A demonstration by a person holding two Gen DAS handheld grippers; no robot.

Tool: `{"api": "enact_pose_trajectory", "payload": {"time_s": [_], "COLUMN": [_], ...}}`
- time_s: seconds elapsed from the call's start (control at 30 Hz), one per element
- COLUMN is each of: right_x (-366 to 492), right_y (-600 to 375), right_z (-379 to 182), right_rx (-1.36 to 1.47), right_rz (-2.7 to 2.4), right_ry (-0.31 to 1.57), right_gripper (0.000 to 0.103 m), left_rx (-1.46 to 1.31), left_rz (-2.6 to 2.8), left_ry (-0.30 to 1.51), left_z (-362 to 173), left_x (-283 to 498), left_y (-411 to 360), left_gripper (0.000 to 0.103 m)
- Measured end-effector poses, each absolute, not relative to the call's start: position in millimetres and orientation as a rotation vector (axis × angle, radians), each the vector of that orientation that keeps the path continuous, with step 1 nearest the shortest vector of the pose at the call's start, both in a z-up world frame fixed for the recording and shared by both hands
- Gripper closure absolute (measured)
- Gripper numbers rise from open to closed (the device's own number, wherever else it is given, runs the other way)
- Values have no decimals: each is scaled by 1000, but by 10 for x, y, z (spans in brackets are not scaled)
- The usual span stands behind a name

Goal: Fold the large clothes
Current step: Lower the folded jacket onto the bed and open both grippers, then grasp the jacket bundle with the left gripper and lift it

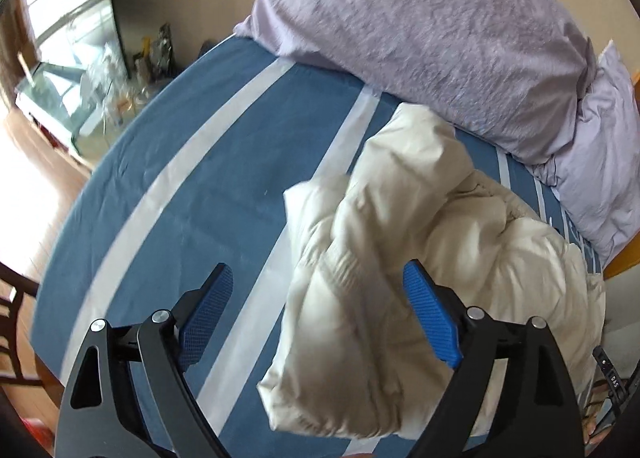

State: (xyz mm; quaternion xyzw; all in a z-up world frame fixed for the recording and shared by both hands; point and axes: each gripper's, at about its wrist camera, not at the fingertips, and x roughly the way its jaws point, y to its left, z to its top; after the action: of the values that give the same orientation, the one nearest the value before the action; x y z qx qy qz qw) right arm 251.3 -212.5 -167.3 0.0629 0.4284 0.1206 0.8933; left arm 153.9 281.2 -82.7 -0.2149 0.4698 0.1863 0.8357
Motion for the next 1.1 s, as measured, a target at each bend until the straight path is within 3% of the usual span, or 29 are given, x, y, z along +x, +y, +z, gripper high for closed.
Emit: {"api": "enact_pose_trajectory", "payload": {"time_s": [0.27, 0.4, 0.63, 0.77, 0.87, 1.1], "right_x": [2563, 2578, 2582, 2589, 2587, 2593], "right_y": [-1999, -1963, -1877, -1870, -1859, -1807], "right_z": [-1842, -1875, -1891, -1902, -1911, -1946], "right_rx": [83, 47, -8, -9, -12, -41], "right_rz": [253, 257, 250, 249, 243, 218], "right_ry": [935, 944, 942, 946, 946, 949], "right_gripper": [41, 39, 33, 31, 30, 30], "left_rx": [-392, -436, -577, -712, -791, -781], "left_rz": [420, 412, 368, 331, 273, 260], "left_ry": [1124, 1140, 1114, 1051, 998, 950], "left_z": [-1171, -1311, -1451, -1527, -1540, -1417], "left_x": [1791, 1802, 1694, 1581, 1532, 1525], "left_y": [2819, 2898, 2988, 3003, 2953, 2829], "left_gripper": [11, 4, 5, 20, 46, 74]}}
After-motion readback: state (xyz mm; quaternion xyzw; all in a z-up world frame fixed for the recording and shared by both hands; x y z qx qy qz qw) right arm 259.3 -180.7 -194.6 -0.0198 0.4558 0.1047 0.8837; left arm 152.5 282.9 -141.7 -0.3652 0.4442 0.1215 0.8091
